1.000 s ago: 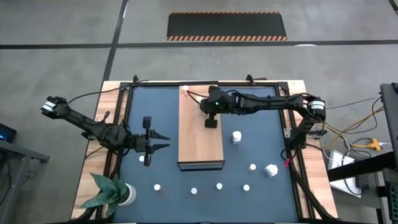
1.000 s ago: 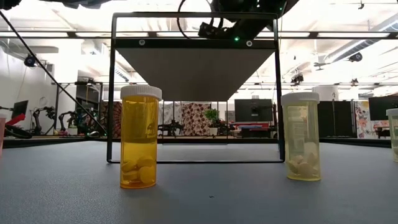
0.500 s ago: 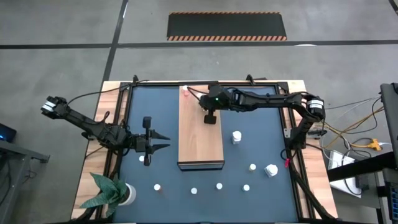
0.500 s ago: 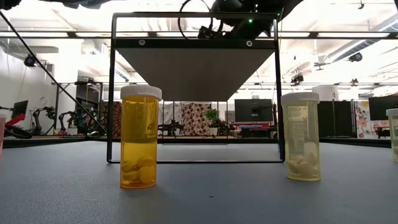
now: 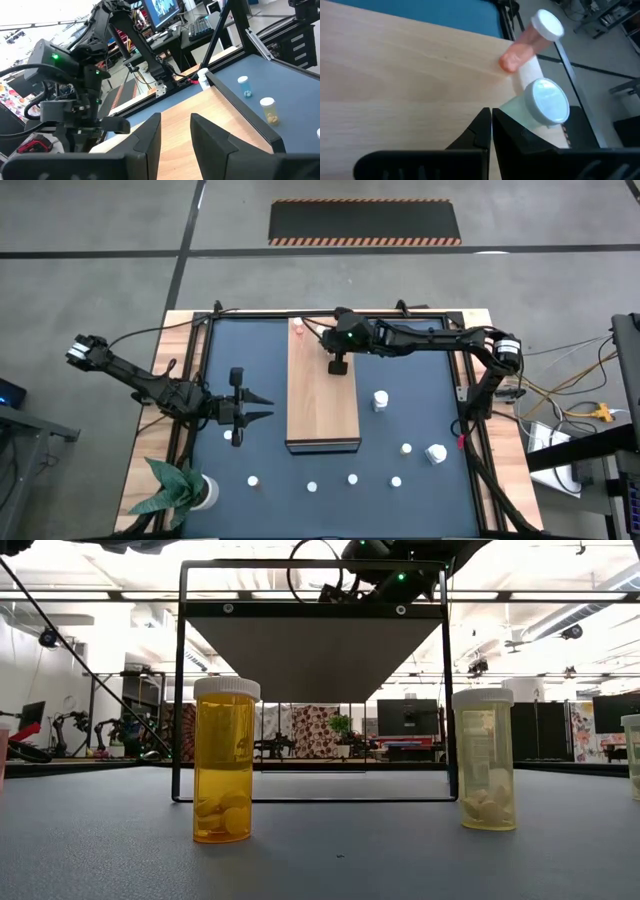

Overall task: Pick and place medicine bottles onto shelf by color
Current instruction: Put the light blue pill bottle aligned with the pink pill bottle on the shelf

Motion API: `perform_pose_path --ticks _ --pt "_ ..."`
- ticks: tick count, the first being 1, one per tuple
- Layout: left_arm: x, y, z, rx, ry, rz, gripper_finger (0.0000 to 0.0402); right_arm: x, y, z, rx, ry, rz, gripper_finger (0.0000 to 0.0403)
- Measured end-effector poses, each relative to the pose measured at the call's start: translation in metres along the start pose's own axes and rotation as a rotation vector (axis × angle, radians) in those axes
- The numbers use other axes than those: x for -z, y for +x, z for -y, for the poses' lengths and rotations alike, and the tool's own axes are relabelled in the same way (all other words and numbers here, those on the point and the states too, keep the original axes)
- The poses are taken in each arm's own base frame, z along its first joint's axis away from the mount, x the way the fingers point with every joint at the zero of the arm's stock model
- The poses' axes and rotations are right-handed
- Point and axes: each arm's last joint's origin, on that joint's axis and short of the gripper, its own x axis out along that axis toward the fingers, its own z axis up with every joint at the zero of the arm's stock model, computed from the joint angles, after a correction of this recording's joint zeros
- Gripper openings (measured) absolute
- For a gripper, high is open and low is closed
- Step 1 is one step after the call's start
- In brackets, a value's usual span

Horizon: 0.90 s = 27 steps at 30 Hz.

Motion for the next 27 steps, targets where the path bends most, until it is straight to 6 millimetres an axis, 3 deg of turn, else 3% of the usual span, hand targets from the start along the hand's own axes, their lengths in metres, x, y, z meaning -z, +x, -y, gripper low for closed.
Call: perform_pose_path --ticks 27 --pt "0.000 0.000 0.000 -0.017 0.009 -0.008 0.0088 0.008 0.007 0.014 0.034 -0.010 -0.005 0.0009"
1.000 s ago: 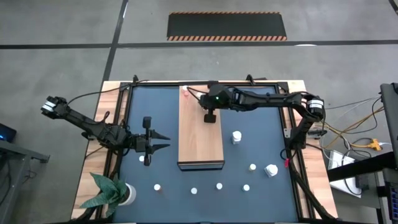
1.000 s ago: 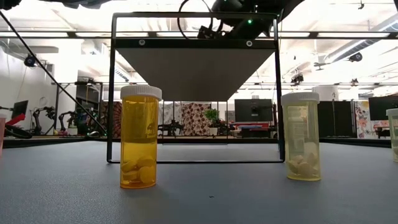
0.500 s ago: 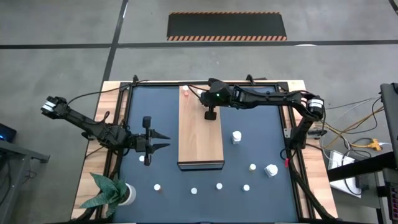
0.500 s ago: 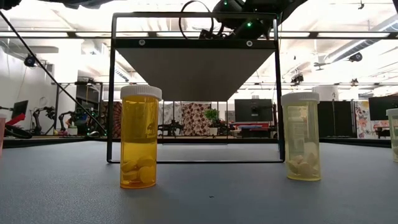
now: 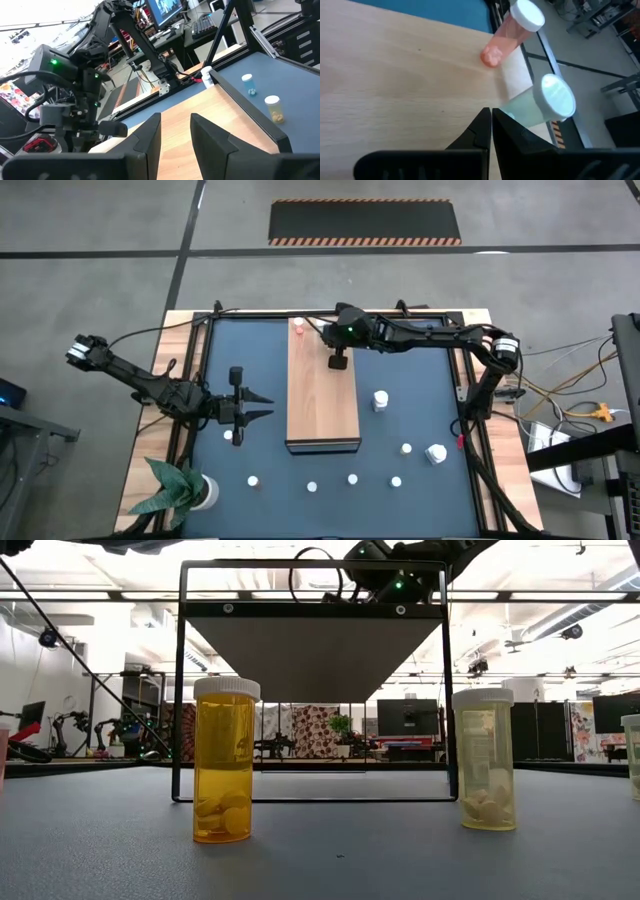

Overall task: Pick and place medicine bottles onto shelf by color
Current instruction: Put the light blue pill bottle aligned with the pink pill bottle on the shelf, then put the white medicine bottle on the shelf

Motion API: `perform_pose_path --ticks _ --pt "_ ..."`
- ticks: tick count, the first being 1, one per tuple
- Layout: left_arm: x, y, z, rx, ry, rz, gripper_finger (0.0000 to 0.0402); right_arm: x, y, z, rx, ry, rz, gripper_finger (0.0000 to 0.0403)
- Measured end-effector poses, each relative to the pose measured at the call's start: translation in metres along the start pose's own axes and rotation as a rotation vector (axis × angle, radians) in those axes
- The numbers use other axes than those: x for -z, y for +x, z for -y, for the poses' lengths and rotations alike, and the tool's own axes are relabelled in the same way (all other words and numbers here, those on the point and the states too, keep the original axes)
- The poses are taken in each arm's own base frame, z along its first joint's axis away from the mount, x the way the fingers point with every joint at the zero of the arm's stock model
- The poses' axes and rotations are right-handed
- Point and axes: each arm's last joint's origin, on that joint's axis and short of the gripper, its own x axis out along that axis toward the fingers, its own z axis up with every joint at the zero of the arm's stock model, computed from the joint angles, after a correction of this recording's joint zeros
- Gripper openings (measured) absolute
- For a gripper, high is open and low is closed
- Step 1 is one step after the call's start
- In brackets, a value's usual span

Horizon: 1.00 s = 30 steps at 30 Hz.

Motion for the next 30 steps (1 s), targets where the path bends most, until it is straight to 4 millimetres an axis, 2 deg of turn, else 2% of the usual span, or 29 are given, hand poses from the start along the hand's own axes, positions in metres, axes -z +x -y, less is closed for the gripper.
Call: perform_pose_path --ticks 6,12,19,24,30 --pt "0.000 0.000 0.000 0.000 0.000 0.001 0.0088 0.001 0.001 0.005 0.020 0.002 0.004 0.0009" --pt "0.000 0.000 0.000 0.000 0.000 0.001 0.0088 0.002 0.000 0.001 0.000 0.011 -0.013 0.0009" --pt "0.000 0.000 0.000 -0.001 0.002 0.001 0.0088 0.002 -0.011 -0.002 -0.015 0.016 -0.061 0.0009" --pt "0.000 0.000 0.000 -0.004 0.017 -0.002 0.0088 0.003 -0.018 0.006 0.073 0.019 -0.110 0.0009" --pt "0.000 0.000 -0.001 -0.020 0.026 -0.010 0.0088 0.009 -0.016 0.014 0.080 0.048 -0.124 0.0009"
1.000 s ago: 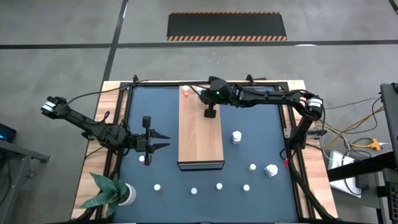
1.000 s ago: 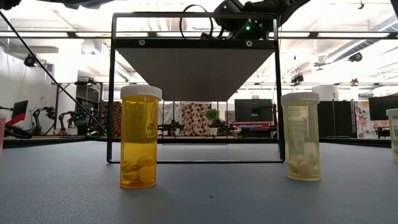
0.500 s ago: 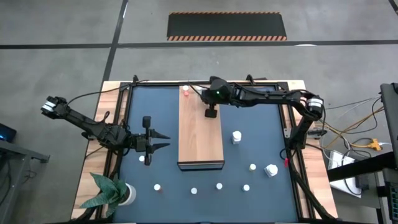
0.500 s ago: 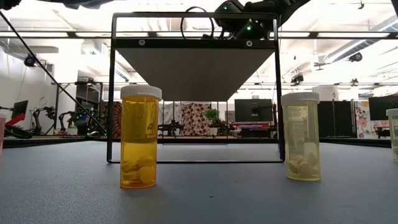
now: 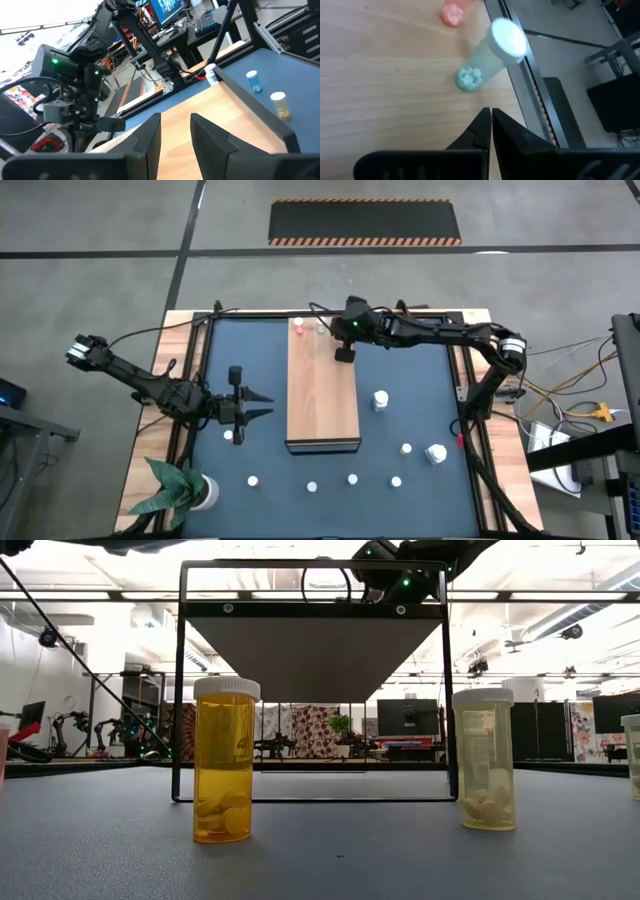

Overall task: Pick and place medicine bottles onto shelf by color
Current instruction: Put the white medicine bottle on the shelf

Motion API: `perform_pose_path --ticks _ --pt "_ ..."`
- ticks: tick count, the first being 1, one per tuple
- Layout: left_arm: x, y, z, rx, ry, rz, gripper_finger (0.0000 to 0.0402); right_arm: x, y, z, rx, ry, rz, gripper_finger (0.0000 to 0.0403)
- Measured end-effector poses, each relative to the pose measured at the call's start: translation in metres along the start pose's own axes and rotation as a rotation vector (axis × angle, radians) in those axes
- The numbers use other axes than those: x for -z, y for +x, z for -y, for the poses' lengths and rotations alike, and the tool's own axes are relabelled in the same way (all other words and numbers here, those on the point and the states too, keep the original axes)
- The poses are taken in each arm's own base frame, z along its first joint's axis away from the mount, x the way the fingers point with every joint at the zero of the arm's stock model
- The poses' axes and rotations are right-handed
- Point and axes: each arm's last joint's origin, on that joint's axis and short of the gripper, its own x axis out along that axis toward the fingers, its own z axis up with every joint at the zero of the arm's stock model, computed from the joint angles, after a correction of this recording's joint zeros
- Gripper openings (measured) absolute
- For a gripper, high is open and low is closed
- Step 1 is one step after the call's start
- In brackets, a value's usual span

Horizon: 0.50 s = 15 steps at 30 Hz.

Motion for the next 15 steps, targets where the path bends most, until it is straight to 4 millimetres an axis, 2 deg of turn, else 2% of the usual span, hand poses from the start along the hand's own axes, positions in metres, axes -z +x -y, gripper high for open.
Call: perform_pose_path --ticks 5,9,15 --pt "0.000 0.000 0.000 -0.005 0.008 -0.002 0.0088 -0.004 -0.008 -0.003 -0.008 -0.007 0.013 0.0009" --pt "0.000 0.000 0.000 -0.006 0.022 -0.001 0.0088 -0.016 -0.036 -0.008 -0.025 0.012 0.067 0.0009" --pt "-0.001 0.000 -0.001 -0.018 0.018 0.009 0.0088 -0.023 -0.088 -0.025 -0.124 0.094 0.074 0.0009"
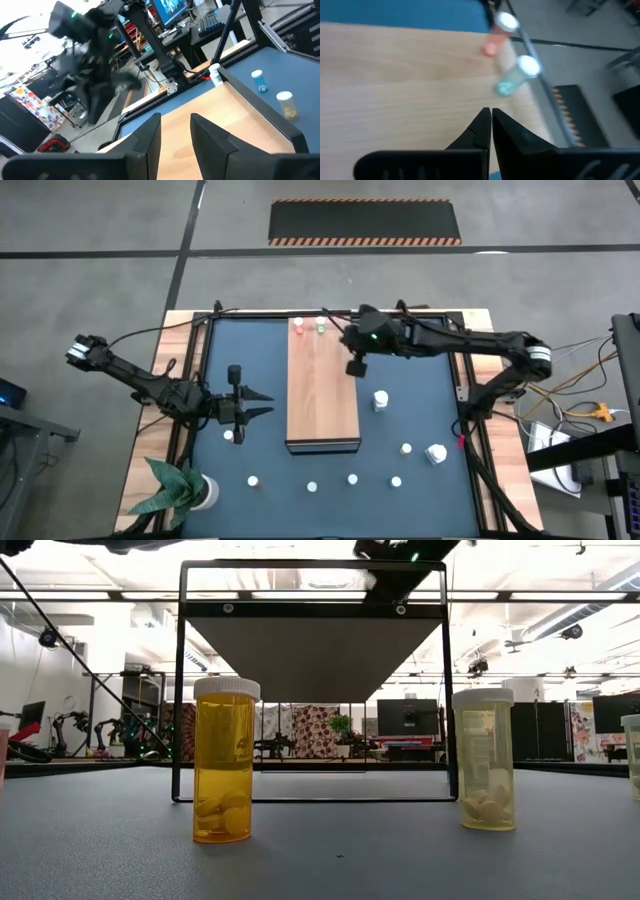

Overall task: Pick and place medicine bottles onto shelf by color
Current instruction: Put the white medicine bottle on the shelf

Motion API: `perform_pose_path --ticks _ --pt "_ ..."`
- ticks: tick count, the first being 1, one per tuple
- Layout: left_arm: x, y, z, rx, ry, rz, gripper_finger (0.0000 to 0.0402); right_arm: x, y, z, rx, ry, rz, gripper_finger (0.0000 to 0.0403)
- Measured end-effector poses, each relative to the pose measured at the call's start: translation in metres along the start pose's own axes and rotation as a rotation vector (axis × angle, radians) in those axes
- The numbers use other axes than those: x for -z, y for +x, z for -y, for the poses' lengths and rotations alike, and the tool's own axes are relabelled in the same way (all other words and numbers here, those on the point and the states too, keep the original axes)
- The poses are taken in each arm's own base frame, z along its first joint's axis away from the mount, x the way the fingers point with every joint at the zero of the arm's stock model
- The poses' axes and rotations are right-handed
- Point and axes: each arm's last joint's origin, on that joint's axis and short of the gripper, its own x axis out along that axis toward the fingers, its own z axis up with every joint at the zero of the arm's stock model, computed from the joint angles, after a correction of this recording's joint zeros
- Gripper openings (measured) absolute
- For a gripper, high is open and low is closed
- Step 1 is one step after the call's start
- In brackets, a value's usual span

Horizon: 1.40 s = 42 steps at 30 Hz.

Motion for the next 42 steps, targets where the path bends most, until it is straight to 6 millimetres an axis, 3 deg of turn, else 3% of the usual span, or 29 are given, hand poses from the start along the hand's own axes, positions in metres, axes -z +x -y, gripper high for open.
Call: perform_pose_path --ticks 9,18,26,31,36,42 --pt "-0.003 0.000 -0.002 -0.018 -0.018 0.029 0.0088 0.011 -0.066 -0.042 -0.157 0.075 -0.063 0.0009" --pt "-0.005 0.001 -0.002 -0.027 -0.039 0.047 0.0088 0.044 -0.099 -0.083 -0.248 0.115 -0.056 0.0009" --pt "-0.004 0.008 0.003 -0.024 -0.107 0.046 0.0088 0.080 -0.102 -0.092 -0.256 0.193 -0.115 0.0010" --pt "-0.002 0.015 0.008 -0.016 -0.185 0.035 0.0088 0.096 -0.098 -0.093 -0.250 0.175 -0.148 0.0030" --pt "-0.001 0.022 0.013 -0.021 -0.194 0.045 0.0088 0.106 -0.093 -0.096 -0.248 0.138 -0.162 0.0086" --pt "-0.002 0.027 0.016 -0.028 -0.203 0.059 0.0088 0.116 -0.086 -0.097 -0.170 0.115 -0.167 0.0189"
